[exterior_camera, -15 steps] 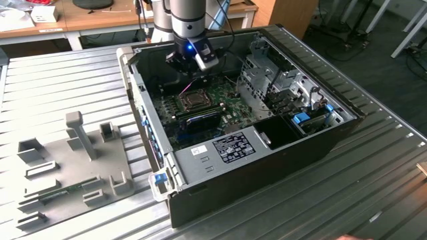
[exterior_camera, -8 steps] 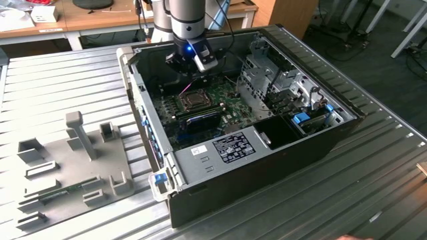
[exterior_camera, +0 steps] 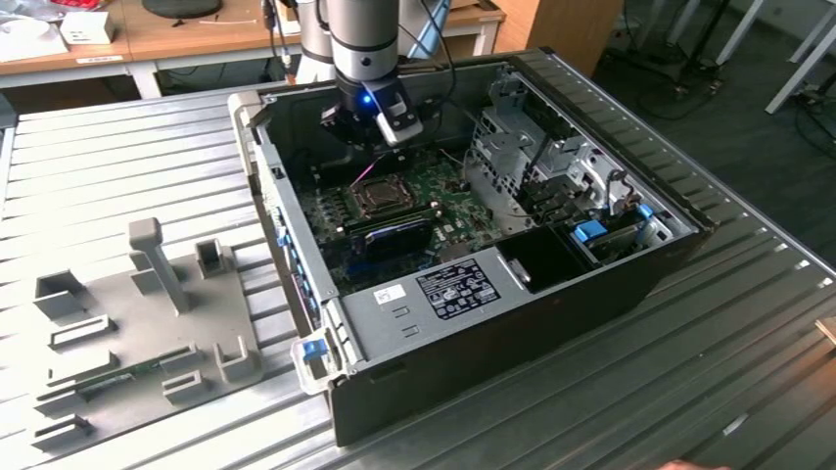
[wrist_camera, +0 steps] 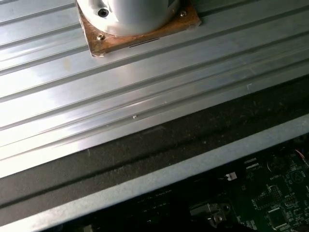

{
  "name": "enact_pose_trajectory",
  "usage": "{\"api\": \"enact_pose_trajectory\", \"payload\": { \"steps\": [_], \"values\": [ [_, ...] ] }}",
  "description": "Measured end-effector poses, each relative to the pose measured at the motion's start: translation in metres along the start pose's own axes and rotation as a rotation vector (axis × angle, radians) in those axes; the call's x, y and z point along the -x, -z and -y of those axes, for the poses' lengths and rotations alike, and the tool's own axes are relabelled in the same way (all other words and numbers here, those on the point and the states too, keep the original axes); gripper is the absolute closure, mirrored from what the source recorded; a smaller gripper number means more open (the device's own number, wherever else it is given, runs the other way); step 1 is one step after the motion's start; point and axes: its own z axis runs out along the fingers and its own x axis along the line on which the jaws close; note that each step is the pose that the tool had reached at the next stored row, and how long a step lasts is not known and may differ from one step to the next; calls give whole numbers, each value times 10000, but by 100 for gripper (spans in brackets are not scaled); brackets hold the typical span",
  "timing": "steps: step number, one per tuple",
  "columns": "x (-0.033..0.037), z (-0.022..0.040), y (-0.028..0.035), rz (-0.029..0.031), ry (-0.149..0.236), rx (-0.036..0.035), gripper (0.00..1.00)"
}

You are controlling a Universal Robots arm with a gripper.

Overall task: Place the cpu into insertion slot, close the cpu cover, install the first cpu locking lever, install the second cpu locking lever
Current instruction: 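Install the first cpu locking lever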

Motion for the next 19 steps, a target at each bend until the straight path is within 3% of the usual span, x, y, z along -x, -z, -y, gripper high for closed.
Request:
{"api": "enact_pose_trajectory", "payload": {
  "steps": [4, 19],
  "values": [
    [7, 30, -2, 1, -4, 20, 89],
    [7, 42, -44, 0, -6, 35, 89]
  ]
}}
